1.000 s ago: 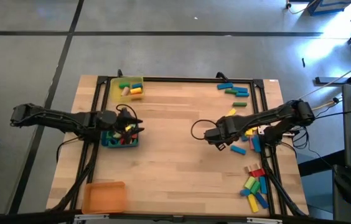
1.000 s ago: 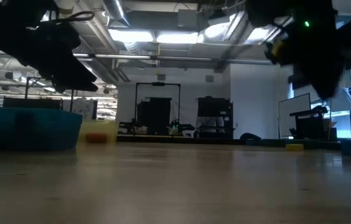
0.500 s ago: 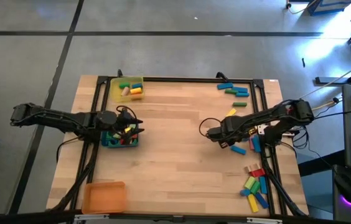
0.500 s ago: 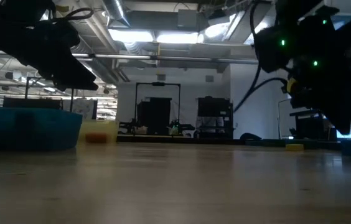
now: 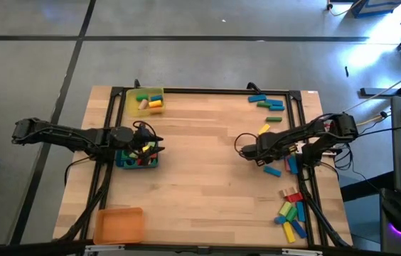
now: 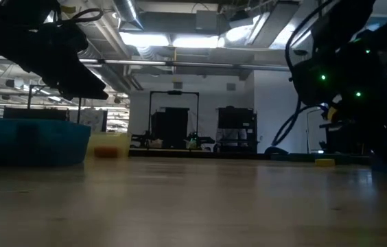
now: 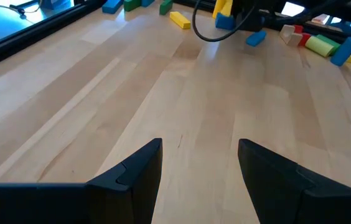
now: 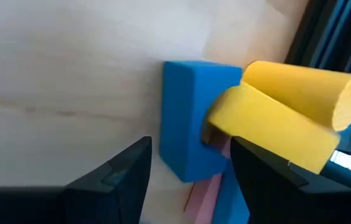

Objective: Sort blocks by size
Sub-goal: Put the blue arch block into the blue bin

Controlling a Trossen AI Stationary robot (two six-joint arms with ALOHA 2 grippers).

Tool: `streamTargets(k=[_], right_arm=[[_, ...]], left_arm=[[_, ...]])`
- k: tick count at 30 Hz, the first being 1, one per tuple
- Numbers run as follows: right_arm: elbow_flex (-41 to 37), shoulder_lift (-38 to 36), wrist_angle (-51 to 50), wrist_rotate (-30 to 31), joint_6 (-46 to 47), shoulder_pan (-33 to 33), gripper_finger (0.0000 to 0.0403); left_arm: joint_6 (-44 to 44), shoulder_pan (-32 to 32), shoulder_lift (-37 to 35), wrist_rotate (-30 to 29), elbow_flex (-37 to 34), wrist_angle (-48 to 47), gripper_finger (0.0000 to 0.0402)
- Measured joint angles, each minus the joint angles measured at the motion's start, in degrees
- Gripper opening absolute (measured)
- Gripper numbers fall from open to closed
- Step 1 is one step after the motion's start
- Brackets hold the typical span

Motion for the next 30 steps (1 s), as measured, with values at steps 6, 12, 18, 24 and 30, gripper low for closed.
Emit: streamTargets(k=[6, 12, 18, 24, 30], right_arm=[[-1.33, 0.01, 5.77, 1.74, -1.81, 0.01, 0.0221], [-1.59, -0.04, 7.04, 1.5, -2.73, 0.04, 0.022], [-1.59, -0.04, 8.09, 0.1, -5.08, 0.02, 0.0166], [-1.59, 0.0, 10.0, -0.4, -7.6, 0.04, 0.0067], [-0.67, 0.07, 10.66, -0.41, -11.82, 0.04, 0.0035]], left_arm=[[0.02, 0.0, 0.0, 0.0, 0.0, 0.0, 0.0196], [0.03, 0.01, 0.0, 0.0, 0.0, -0.18, 0.0196], [0.42, 0.01, 0.0, 0.0, 0.0, -0.36, 0.0196], [0.46, 0.02, 0.0, 0.0, 0.0, -0.35, 0.0196], [0.46, 0.02, 0.0, 0.0, 0.0, -0.35, 0.0196]])
